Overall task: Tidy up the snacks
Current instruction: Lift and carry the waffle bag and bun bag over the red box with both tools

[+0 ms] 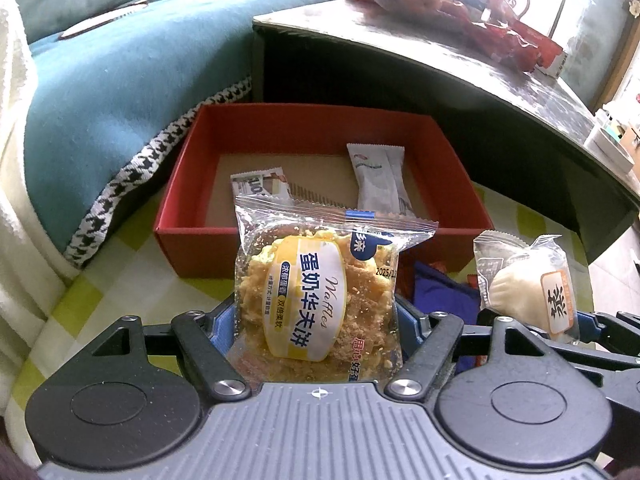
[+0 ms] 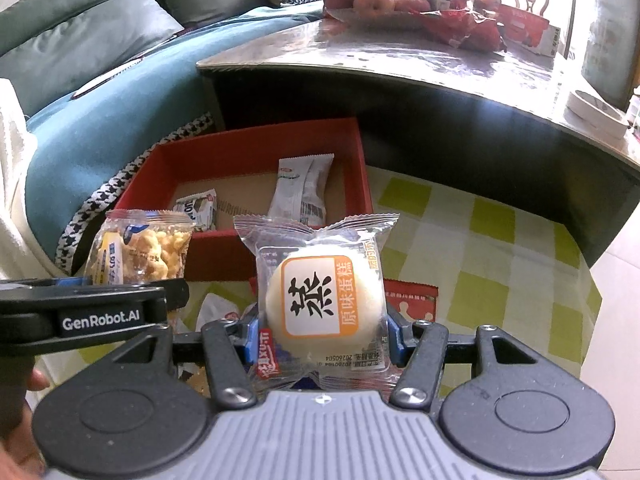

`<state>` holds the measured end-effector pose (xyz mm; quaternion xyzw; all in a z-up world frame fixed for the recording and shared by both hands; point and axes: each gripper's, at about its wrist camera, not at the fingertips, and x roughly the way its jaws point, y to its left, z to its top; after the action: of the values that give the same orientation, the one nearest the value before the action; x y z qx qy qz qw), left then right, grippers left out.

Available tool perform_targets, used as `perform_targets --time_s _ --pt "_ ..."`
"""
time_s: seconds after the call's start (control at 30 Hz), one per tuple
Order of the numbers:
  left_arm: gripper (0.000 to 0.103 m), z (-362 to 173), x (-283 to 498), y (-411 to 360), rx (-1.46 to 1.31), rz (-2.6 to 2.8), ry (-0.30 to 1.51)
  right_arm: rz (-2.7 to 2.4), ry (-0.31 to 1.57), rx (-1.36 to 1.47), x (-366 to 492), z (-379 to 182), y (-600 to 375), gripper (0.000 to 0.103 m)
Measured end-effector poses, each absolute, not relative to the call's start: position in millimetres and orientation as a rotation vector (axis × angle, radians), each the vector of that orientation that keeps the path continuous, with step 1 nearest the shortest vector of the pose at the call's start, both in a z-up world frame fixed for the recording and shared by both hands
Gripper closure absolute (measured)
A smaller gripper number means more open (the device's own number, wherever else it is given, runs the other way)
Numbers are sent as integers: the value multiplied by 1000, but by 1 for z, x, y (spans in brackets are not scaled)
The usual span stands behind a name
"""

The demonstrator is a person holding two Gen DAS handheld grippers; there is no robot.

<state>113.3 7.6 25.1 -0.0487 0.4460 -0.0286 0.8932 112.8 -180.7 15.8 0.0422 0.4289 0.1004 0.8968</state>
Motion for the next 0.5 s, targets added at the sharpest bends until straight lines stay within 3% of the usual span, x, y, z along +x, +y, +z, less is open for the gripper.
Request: perform_targets --time_s 0.5 --pt "23 29 127 7 -109 -38 897 206 862 105 142 23 -179 45"
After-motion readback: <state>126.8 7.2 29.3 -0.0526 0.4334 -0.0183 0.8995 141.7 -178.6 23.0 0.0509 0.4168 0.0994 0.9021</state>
